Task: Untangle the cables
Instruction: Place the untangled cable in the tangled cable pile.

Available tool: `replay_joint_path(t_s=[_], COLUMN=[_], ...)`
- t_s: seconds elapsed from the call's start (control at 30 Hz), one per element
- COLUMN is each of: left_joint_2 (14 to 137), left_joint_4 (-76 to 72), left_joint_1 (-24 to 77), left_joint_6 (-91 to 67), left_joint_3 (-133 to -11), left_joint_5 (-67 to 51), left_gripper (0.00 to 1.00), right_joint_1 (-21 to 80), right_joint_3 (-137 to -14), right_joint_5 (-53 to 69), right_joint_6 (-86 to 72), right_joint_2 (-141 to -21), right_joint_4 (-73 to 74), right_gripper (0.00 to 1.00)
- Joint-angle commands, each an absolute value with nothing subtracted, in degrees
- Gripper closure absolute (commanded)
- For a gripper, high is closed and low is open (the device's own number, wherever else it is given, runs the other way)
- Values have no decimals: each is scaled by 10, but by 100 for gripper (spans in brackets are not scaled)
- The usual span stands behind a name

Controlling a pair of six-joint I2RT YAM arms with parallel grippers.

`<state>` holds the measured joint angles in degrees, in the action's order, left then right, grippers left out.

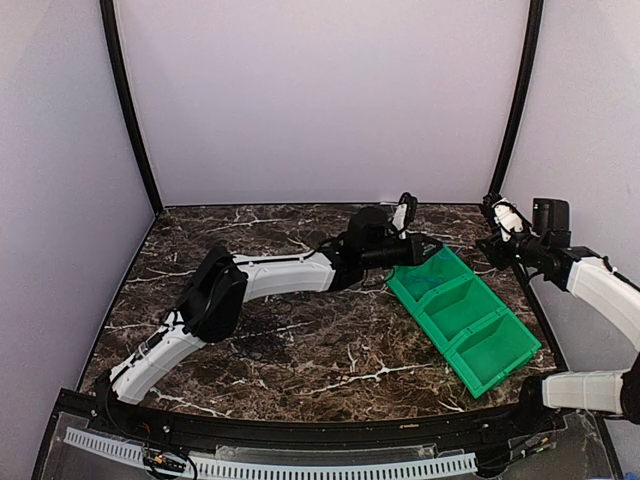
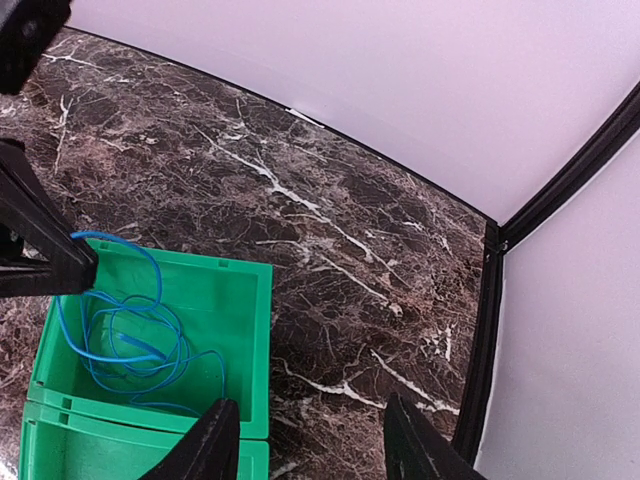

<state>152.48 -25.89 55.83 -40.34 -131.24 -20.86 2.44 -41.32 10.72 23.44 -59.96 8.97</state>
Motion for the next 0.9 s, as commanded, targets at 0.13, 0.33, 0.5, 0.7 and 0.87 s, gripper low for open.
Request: replay_joint_path(t_s=[0.13,0.33,0.5,0.7,0.87], left_joint_2=[1507,1505,1505,1500,1481], left_joint_4=[-184,-139,-116,-109,-75], left_joint_1=[557,559,564,564,565], left_joint_6=[-388,-363,-345,-342,-324], left_joint_3=[-1288,-1288,-1288,-1288,-1286], left_joint_5=[-139,-112,-111,-101,-91], left_gripper=[100,99,90,88,87], right_joint_1=[21,20,21,21,21], right_joint_3=[-412,-412,-412,-411,-410], right_joint_5=[110,112,113,114,117], right_joint_6=[230,231,231,232,234], right_joint_2=[-602,-603,-603,-599,-598], right_joint_4=[68,68,69,71,71], right_gripper=[49,49,49,49,49])
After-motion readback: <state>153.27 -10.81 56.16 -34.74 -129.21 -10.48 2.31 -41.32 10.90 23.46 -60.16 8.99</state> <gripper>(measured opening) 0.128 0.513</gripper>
